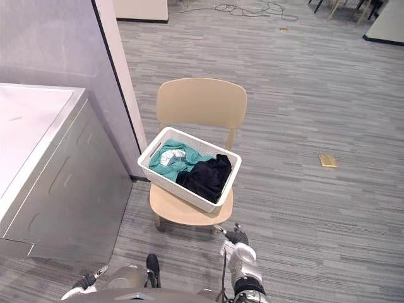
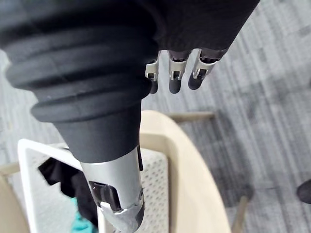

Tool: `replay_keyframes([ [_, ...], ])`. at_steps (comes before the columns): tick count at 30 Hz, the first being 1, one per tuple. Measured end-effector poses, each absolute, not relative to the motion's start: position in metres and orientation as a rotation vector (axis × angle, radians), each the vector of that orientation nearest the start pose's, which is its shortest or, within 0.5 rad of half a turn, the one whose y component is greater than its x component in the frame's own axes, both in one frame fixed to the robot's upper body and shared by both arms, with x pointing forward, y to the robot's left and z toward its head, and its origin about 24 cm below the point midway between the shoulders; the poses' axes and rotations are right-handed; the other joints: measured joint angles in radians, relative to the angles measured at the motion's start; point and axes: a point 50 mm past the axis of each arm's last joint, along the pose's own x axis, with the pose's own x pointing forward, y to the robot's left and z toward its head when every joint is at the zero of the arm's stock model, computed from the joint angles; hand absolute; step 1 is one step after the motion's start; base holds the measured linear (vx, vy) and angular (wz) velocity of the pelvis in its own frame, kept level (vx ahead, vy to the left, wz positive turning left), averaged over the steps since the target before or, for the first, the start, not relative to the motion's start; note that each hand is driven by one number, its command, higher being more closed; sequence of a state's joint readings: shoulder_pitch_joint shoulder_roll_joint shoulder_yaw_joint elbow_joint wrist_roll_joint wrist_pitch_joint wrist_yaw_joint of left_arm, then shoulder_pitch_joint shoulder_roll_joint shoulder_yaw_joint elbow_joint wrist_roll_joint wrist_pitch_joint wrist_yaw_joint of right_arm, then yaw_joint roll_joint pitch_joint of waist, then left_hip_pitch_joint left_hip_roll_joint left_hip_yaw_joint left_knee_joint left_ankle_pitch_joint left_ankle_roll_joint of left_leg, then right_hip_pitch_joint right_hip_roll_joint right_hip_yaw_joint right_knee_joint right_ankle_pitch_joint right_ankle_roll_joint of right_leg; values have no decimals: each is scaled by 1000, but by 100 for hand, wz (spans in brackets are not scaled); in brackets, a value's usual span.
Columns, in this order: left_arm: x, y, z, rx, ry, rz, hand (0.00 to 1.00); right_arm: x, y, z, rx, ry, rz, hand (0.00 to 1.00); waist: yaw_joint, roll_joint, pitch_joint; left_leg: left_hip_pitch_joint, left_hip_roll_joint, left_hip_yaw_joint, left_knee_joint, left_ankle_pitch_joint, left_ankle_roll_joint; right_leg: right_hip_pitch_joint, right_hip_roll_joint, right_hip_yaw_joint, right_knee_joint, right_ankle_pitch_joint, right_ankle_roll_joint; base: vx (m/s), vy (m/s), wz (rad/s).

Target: Pick up the laundry basket with both hands and put the clothes into the washing machine.

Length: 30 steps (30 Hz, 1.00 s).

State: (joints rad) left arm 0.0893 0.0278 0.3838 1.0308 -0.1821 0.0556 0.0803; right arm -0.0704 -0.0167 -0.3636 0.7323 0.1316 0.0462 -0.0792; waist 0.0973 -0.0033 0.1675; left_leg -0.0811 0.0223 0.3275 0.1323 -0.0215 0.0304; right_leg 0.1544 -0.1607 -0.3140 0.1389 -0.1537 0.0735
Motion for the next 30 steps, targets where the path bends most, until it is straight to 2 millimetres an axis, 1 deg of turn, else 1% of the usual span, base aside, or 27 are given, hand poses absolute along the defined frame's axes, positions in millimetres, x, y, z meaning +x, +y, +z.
replay_keyframes([
  [1,79,210,-164,-295,1131,552,0,199,-217,-96,225,649,-437,0,-5,-12,5,13,-13,-3,-29,-10,-8,-61,-20,16,133,-40,10,-64,-27,-21],
  [2,78,210,-164,-285,1136,545,0,197,-218,-94,221,640,-443,0,-12,-17,8,18,-8,-7,-36,-9,-9,-99,-24,28,203,-38,9,-60,-8,-18],
  [3,79,212,-163,-257,1137,523,0,194,-219,-89,202,611,-450,0,-24,-13,7,31,0,-17,-41,-9,-10,-176,-31,60,358,-25,12,-20,24,-5],
  [4,77,214,-163,-242,1143,518,0,191,-219,-86,193,596,-450,0,-29,-20,9,33,4,-24,-35,-9,-10,-206,-32,82,425,-13,24,0,0,0],
  [5,78,218,-162,-225,1137,518,0,189,-222,-78,202,549,-472,0,-43,-36,16,32,19,-37,-12,-9,-10,-253,-26,125,525,19,40,7,-67,20],
  [6,80,223,-160,-211,1128,528,0,187,-226,-67,196,494,-492,0,-59,-43,20,28,28,-59,-6,-8,-10,-272,-23,150,571,36,34,20,-89,30],
  [7,81,226,-159,-202,1121,534,0,185,-229,-61,188,465,-503,0,-67,-51,18,26,29,-73,-8,-5,-15,-272,-23,147,575,26,24,38,-114,39],
  [8,85,228,-157,-187,1106,536,0,184,-238,-47,173,391,-535,0,-71,-61,18,22,34,-92,-12,0,-24,-266,-29,135,552,-18,3,26,-130,38],
  [9,89,227,-156,-180,1094,527,0,186,-248,-31,157,306,-584,0,-73,-59,19,8,43,-117,-11,4,-34,-265,-44,118,509,-74,-14,19,-135,37],
  [11,93,225,-156,-184,1081,523,0,188,-257,-12,142,208,-621,0,-72,-50,22,-8,65,-149,-11,12,-57,-263,-74,109,403,-99,-11,9,-159,31],
  [12,93,225,-156,-180,1082,523,0,190,-257,-6,137,178,-622,0,-70,-48,22,-15,77,-169,-11,17,-70,-254,-78,114,325,-92,2,15,-263,43],
  [13,95,228,-155,-142,1082,510,0,191,-258,-2,132,155,-621,0,-66,-57,16,-29,81,-195,-13,28,-96,-229,-81,125,202,-42,29,19,-275,52],
  [14,96,233,-154,-98,1082,495,0,191,-257,-2,121,154,-618,0,-61,-81,4,-38,72,-210,-20,41,-116,-219,-91,133,125,22,37,40,-477,66],
  [15,98,238,-152,-35,1084,468,0,197,-256,0,89,152,-593,0,-52,-118,-9,-36,58,-224,-39,65,-140,-217,-108,127,91,66,128,40,-418,50],
  [16,98,235,-153,-23,1089,451,0,203,-256,2,69,154,-570,0,-47,-93,-10,-32,75,-247,-49,72,-152,-216,-88,106,93,66,107,40,-456,20],
  [17,97,226,-155,1,1102,398,0,216,-257,12,-17,129,-511,0,-36,-56,-24,-35,106,-281,-85,100,-159,-225,-42,98,72,66,88,19,-222,0],
  [18,95,222,-156,6,1112,385,0,225,-256,20,-60,104,-470,0,-37,-33,-24,-43,121,-295,-91,111,-166,-224,-26,84,61,66,80,21,-257,5],
  [19,93,214,-158,12,1122,353,0,239,-254,34,-139,57,-404,0,-39,3,-28,-52,143,-328,-114,124,-183,-228,1,59,54,59,69,30,-223,35],
  [20,95,210,-158,21,1121,332,0,252,-252,48,-183,12,-352,0,-39,22,-26,-66,153,-362,-122,134,-186,-229,17,27,58,59,55,33,-218,45],
  [21,96,209,-158,32,1116,318,0,258,-249,54,-209,-9,-328,0,-38,26,-23,-76,157,-381,-119,143,-189,-230,23,10,64,51,49,37,-190,56],
  [23,103,212,-155,69,1096,295,0,291,-230,79,-265,-92,-218,0,-30,16,-6,-118,164,-425,-118,164,-200,-260,27,-37,116,21,37,29,-146,55],
  [24,110,213,-153,95,1075,276,0,308,-221,94,-293,-132,-172,0,-21,19,15,-128,164,-439,-118,169,-203,-268,25,-50,133,13,34,8,-82,38],
  [25,117,214,-150,106,1053,269,0,319,-215,105,-319,-160,-141,0,-15,14,34,-136,163,-445,-120,175,-205,-276,23,-56,141,9,34,-34,-43,23],
  [27,138,215,-141,117,975,263,0,357,-189,156,-469,-280,-29,0,14,5,92,-198,153,-470,-121,193,-204,-331,11,-75,176,2,33,-37,-3,27],
  [28,144,215,-138,118,950,261,0,367,-183,172,-503,-309,-11,0,15,6,117,-207,148,-478,-123,202,-203,-337,6,-84,191,0,34,-35,9,35],
  [29,156,212,-133,118,910,249,0,384,-175,204,-599,-355,0,0,26,14,162,-220,136,-490,-129,216,-200,-358,-6,-89,211,-2,36,-66,19,26],
  [30,166,209,-130,109,883,242,0,395,-172,232,-677,-389,-10,0,55,23,201,-231,130,-493,-137,228,-200,-373,-15,-89,223,-2,36,-82,17,19],
])
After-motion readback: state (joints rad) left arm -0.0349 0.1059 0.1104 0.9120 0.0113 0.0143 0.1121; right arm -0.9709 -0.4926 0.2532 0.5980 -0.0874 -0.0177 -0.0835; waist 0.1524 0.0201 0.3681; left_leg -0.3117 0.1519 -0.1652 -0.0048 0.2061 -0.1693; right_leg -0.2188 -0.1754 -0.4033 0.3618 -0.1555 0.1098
